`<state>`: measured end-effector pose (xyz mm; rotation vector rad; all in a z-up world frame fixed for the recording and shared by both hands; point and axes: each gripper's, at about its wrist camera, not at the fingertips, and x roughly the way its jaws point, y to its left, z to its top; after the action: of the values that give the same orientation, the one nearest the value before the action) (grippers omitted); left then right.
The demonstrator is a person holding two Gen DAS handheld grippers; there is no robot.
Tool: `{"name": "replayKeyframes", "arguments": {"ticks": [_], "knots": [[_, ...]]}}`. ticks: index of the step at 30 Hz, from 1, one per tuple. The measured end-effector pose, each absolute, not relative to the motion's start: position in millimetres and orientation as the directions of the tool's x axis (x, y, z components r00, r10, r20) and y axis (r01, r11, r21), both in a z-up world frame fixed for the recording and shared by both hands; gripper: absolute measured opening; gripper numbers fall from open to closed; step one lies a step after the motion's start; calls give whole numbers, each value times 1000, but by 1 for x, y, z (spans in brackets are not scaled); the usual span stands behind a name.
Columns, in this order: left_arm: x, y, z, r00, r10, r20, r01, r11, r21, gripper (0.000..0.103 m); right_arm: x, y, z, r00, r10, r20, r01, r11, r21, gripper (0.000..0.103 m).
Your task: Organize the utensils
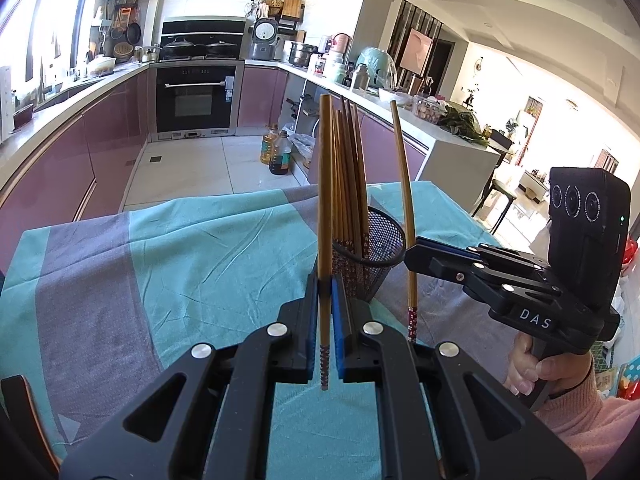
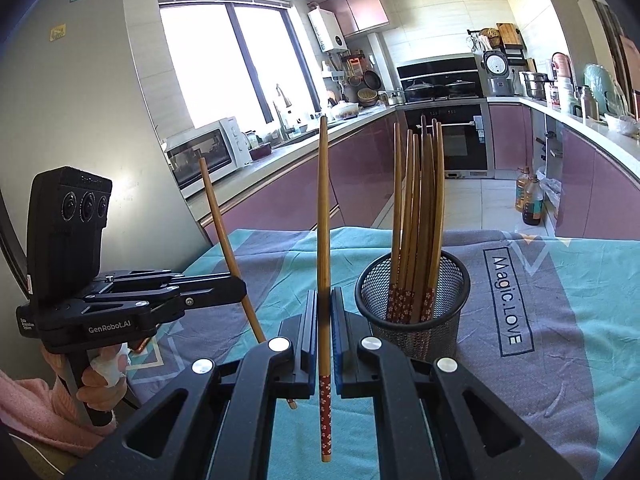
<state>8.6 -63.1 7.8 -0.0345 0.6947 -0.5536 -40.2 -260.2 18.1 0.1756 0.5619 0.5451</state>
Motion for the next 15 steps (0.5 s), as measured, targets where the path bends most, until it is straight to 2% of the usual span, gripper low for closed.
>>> {"name": "replayKeyframes", "arguments": {"ticks": [15], "knots": [[12, -67, 19, 644, -510, -570, 496, 846, -196, 7, -32, -275, 34, 749, 514, -417, -430, 857, 284, 5]]}}
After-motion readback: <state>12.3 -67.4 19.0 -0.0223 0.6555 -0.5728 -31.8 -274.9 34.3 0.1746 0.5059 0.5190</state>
